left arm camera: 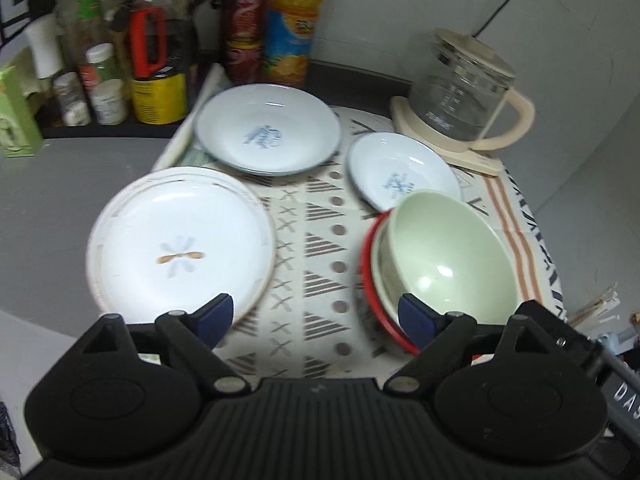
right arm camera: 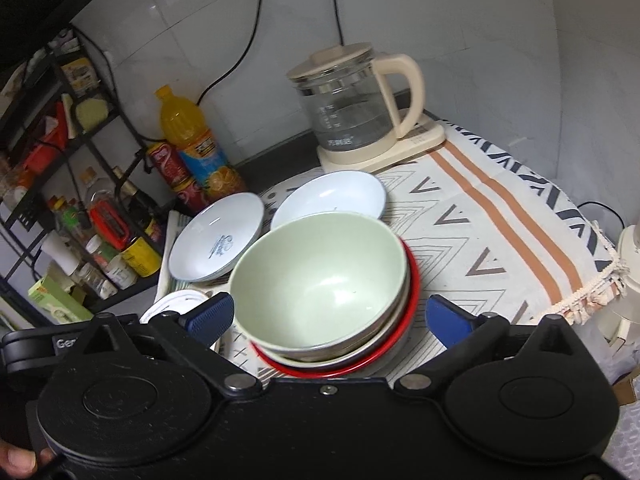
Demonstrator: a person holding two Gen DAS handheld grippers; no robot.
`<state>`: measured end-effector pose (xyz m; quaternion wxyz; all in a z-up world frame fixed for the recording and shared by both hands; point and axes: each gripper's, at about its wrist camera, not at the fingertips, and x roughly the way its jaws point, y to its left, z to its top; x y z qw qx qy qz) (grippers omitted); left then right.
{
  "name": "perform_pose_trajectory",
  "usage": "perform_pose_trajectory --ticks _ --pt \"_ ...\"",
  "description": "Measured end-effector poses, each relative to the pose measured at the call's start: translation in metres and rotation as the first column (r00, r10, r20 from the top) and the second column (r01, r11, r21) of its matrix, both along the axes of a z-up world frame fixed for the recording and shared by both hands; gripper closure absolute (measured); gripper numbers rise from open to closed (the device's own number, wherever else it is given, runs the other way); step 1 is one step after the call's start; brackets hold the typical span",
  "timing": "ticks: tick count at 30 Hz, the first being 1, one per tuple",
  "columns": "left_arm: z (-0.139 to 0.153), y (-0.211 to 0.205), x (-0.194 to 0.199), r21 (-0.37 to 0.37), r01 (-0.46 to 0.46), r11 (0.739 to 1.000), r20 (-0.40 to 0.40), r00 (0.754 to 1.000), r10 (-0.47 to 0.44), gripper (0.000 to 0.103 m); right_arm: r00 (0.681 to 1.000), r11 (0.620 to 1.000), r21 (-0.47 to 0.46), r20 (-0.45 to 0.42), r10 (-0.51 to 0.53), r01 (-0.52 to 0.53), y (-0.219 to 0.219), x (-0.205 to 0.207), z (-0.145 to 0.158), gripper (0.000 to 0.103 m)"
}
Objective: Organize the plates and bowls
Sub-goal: 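Withdraw both grippers and move toward the white plates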
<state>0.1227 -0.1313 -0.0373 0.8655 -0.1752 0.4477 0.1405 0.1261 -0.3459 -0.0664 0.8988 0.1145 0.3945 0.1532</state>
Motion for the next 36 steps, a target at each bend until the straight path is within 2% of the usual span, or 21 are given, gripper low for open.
perform_pose_trajectory --ticks 9,13,16,21,29,33,36 --pt "0.008 0.026 -0.033 0.017 -0.084 0.996 -0.01 0.996 0.084 0.013 0.999 1.0 -0.01 0.026 0.03 -0.03 0.012 -0.013 0.006 0.0" --pt "0.014 0.034 -0.044 0.014 -0.109 0.994 0.013 0.994 0.109 0.007 0.997 0.998 -0.023 0.046 0.062 -0.061 0.018 -0.016 0.01 0.0" --pt "0.017 0.038 -0.049 -0.006 -0.098 0.995 0.021 0.995 0.098 0.0 0.995 0.996 -0.043 0.064 0.077 -0.074 0.023 -0.017 0.011 0.0" --pt "0.017 0.045 -0.055 -0.03 -0.105 0.994 0.033 0.994 0.106 0.0 0.993 0.995 -0.057 0.081 0.084 -0.08 0.033 -0.021 0.013 0.0" --pt "0.013 0.065 -0.057 -0.019 -0.1 0.995 0.044 0.994 0.1 0.0 0.982 0.982 -0.061 0.05 0.182 -0.179 0.069 -0.017 0.014 0.0" --pt "0.012 0.079 -0.054 0.03 -0.09 0.996 0.054 0.995 0.088 0.0 0.973 0.972 -0.075 0.047 0.225 -0.221 0.088 -0.017 0.011 0.0" --pt "0.012 0.094 -0.052 0.014 -0.068 0.998 0.067 0.996 0.067 0.0 0.973 0.97 -0.093 0.041 0.229 -0.224 0.098 -0.013 0.009 0.0"
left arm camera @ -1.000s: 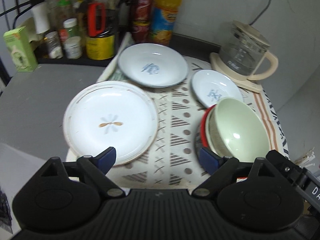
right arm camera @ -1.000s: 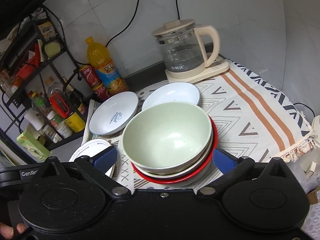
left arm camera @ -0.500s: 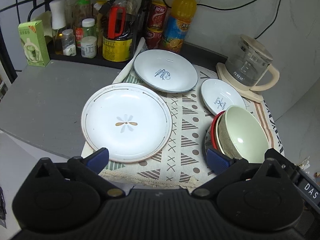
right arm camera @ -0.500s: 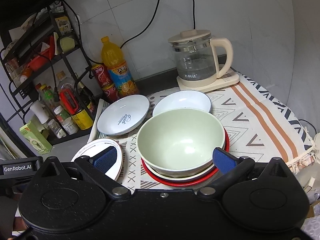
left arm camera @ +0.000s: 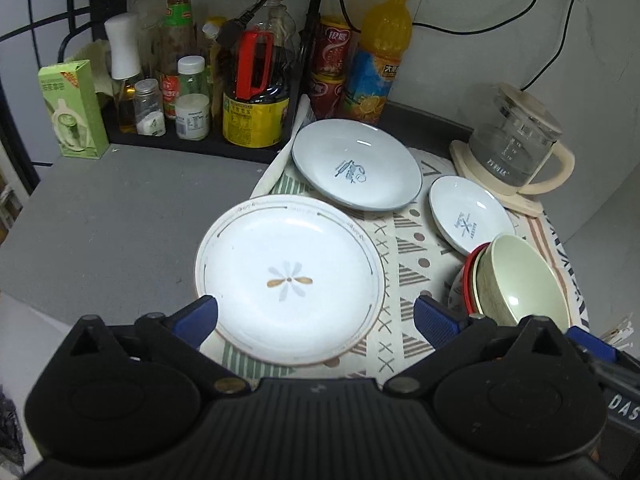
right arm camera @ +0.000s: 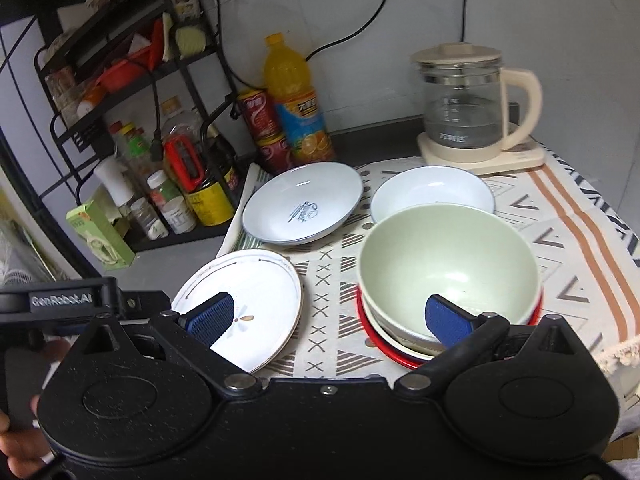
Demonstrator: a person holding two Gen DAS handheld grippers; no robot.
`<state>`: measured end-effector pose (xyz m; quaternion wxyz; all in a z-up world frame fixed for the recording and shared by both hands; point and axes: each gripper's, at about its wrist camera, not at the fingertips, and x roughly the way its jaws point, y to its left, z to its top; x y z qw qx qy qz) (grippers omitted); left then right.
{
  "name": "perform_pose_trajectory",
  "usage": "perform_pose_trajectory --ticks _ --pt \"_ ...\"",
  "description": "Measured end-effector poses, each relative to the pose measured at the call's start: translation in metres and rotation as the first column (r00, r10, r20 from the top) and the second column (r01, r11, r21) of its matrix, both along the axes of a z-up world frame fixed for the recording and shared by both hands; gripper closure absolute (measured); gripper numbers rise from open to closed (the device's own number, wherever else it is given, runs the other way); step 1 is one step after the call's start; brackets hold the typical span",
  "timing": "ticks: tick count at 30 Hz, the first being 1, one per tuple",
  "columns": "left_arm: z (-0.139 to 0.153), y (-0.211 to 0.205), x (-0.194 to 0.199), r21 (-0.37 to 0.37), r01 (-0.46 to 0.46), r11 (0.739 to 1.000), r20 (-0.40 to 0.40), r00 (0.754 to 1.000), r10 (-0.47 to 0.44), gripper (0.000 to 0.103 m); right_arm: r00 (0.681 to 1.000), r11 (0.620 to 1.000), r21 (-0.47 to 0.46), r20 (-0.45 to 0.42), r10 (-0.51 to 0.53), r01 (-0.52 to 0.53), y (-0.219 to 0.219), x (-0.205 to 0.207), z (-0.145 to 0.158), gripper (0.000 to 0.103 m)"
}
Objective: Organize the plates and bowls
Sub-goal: 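Withdraw both grippers and move toward the white plates, then reach both grippers toward the 'Sweet' and 'BAKERY' plates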
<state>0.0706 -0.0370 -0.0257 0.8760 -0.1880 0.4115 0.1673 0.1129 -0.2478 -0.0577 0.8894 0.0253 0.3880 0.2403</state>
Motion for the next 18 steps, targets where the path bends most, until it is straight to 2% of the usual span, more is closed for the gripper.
perform_pose_trajectory --ticks 3,18 --pt "-0.001 0.013 0.003 0.025 0.023 0.999 -0.025 0.999 -0.022 0.0 0.999 1.0 0.0 -0.023 -0.024 0.024 0.006 0.006 0.0 0.0" --pt "-0.021 0.067 0.042 0.001 0.119 0.993 -0.098 0.988 -0.118 0.001 0.998 0.998 -0.051 -0.055 -0.037 0.034 0.056 0.027 -0.015 0.003"
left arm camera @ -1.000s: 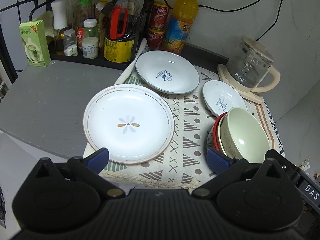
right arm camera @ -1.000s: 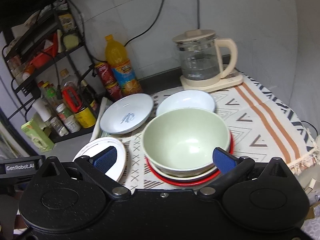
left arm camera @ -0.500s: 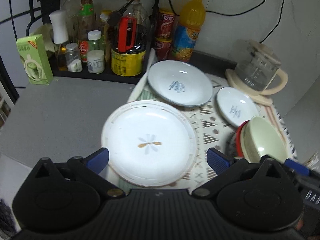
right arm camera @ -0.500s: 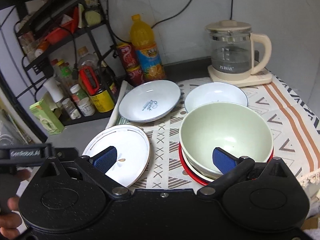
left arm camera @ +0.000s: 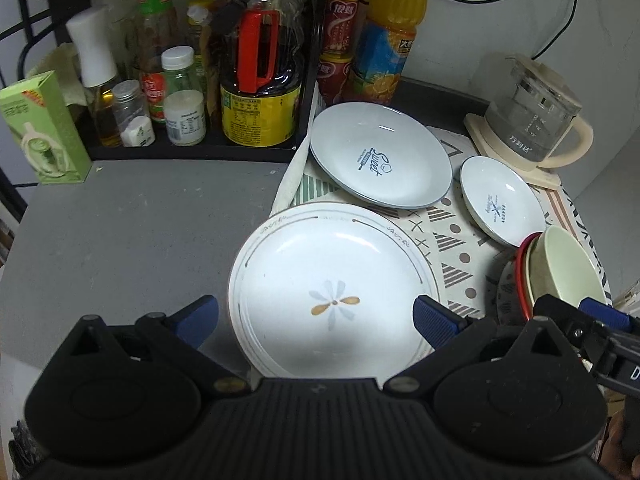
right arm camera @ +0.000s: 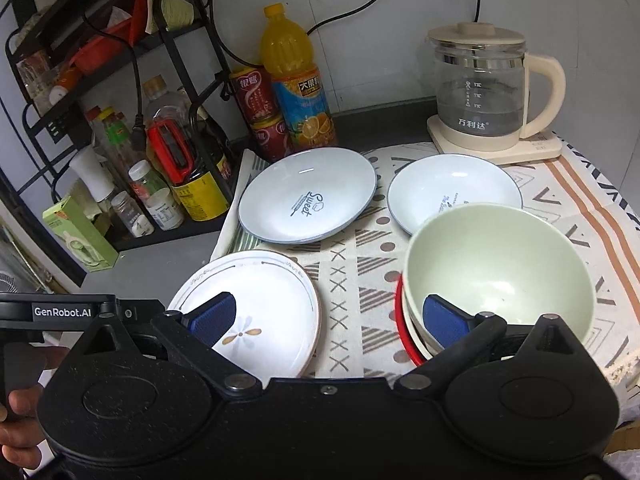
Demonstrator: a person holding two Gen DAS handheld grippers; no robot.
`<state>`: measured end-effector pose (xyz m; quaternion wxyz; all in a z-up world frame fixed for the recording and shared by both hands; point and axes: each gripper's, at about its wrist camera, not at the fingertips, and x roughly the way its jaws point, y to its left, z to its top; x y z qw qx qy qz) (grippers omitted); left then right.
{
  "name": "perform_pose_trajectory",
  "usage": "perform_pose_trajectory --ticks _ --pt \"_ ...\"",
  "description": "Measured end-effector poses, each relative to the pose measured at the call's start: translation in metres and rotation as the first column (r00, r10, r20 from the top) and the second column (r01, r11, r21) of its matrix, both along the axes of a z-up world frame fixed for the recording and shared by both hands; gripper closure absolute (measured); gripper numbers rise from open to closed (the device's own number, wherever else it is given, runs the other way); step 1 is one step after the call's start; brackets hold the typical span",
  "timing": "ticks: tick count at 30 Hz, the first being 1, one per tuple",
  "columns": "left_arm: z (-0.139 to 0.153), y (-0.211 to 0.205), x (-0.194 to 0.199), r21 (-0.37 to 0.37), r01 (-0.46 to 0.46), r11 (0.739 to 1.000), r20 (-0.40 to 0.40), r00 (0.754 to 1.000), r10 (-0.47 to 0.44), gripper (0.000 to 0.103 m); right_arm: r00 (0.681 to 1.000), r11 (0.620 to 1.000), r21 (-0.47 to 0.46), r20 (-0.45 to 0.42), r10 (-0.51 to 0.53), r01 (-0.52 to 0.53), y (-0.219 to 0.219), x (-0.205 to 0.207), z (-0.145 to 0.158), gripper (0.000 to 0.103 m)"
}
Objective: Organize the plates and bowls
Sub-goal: 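Reach both grippers toward the 'Sweet' and 'BAKERY' plates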
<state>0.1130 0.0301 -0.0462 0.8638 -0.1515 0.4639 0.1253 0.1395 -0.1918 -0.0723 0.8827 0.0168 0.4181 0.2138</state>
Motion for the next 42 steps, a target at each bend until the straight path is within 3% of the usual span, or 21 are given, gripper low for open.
perform_pose_trajectory --ticks 13,21,24,29,35,42 --pt "-0.012 0.039 0.048 -0.062 0.088 0.994 0.019 0.996 -0.087 0.003 0.998 0.997 -0.03 -0.005 -0.067 0.067 0.039 0.037 -0.01 0.012" --pt "-0.023 0.056 0.085 -0.076 0.154 0.985 0.036 0.988 -0.152 0.009 0.992 0.991 -0.044 0.008 -0.128 0.128 0.06 0.059 -0.018 0.016" --pt "-0.027 0.061 0.099 -0.085 0.176 0.981 0.042 0.984 -0.172 0.015 0.986 0.985 -0.042 0.008 -0.166 0.166 0.063 0.069 -0.022 0.017" --pt "-0.036 0.066 0.121 -0.095 0.21 0.973 0.032 0.978 -0.208 0.034 0.971 0.97 -0.047 -0.003 -0.239 0.238 0.066 0.085 -0.034 0.017" --pt "-0.047 0.062 0.145 -0.114 0.251 0.961 0.027 0.968 -0.25 0.047 0.955 0.954 -0.06 -0.024 -0.296 0.295 0.07 0.101 -0.049 0.022" --pt "-0.06 0.057 0.164 -0.1 0.269 0.958 0.018 0.963 -0.268 0.05 0.948 0.947 -0.073 -0.025 -0.317 0.314 0.074 0.116 -0.059 0.023"
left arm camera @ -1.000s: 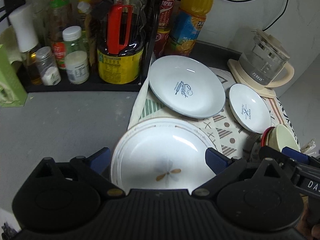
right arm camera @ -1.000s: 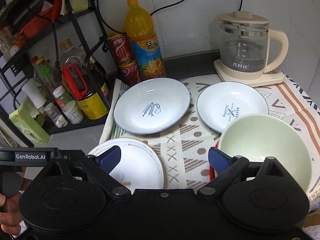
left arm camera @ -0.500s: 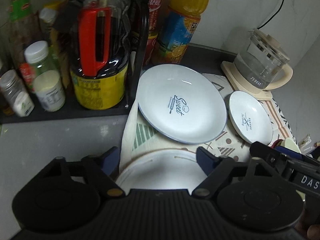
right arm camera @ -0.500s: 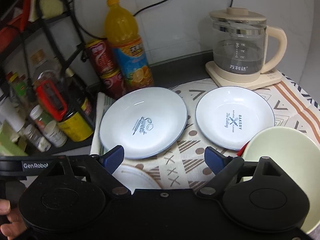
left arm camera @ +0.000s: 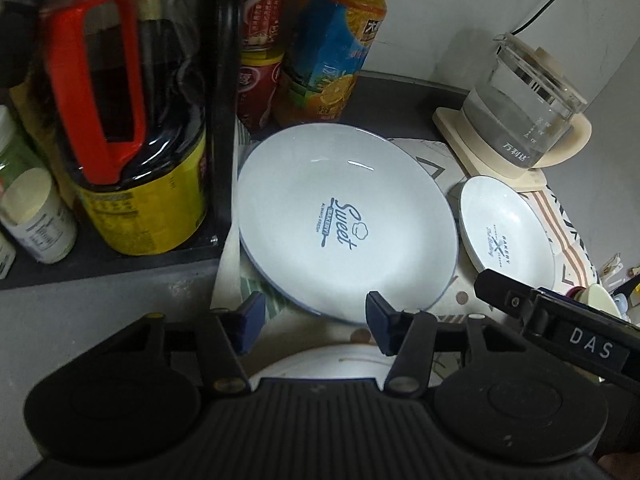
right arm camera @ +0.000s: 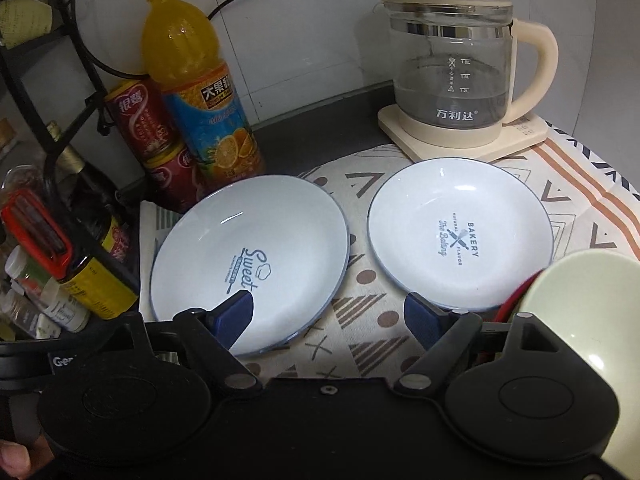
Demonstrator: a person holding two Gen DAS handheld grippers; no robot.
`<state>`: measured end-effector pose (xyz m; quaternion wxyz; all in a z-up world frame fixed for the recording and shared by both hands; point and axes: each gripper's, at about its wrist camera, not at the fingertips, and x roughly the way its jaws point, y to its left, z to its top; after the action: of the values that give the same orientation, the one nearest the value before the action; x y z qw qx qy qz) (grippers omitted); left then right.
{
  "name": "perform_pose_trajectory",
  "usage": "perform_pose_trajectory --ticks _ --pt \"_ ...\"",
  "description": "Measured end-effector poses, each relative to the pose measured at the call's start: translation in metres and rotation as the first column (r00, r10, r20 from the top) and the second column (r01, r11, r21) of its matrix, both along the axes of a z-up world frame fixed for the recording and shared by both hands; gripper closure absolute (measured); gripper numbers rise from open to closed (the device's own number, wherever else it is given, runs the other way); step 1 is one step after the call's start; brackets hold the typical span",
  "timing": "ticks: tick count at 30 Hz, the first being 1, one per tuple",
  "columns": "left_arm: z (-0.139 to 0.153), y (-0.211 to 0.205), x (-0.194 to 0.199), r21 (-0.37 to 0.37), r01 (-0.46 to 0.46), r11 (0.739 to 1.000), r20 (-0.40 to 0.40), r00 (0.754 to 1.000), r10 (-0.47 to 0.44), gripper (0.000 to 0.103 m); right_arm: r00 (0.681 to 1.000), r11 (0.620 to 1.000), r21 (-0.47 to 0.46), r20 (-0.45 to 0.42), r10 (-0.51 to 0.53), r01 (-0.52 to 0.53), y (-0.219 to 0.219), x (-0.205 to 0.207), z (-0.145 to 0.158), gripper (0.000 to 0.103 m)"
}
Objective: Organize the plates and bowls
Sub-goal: 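Reach both grippers toward the 'Sweet' and 'BAKERY' plates, then close both grippers on the rim of the white 'Sweet' plate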
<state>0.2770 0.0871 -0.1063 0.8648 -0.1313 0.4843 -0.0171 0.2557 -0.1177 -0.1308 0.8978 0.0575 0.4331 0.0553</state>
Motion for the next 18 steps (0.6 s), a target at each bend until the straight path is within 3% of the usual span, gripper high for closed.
perform_pose_trajectory --ticks 7,11,18 --pt "-0.014 0.005 0.013 -0.006 -0.01 1.0 -0.022 1.0 0.01 0.062 1.0 1.0 0.019 -0.029 0.012 -0.011 0.009 0.017 -0.014 0.037" --pt "-0.026 0.009 0.017 -0.025 -0.027 0.999 -0.055 0.998 0.026 0.071 0.996 0.998 0.065 -0.09 -0.002 0.008 0.009 0.031 -0.028 0.051" --pt "-0.03 0.015 0.022 -0.061 -0.058 0.996 -0.079 0.996 0.053 0.073 0.987 0.996 0.09 -0.158 -0.008 0.022 0.014 0.048 -0.048 0.06"
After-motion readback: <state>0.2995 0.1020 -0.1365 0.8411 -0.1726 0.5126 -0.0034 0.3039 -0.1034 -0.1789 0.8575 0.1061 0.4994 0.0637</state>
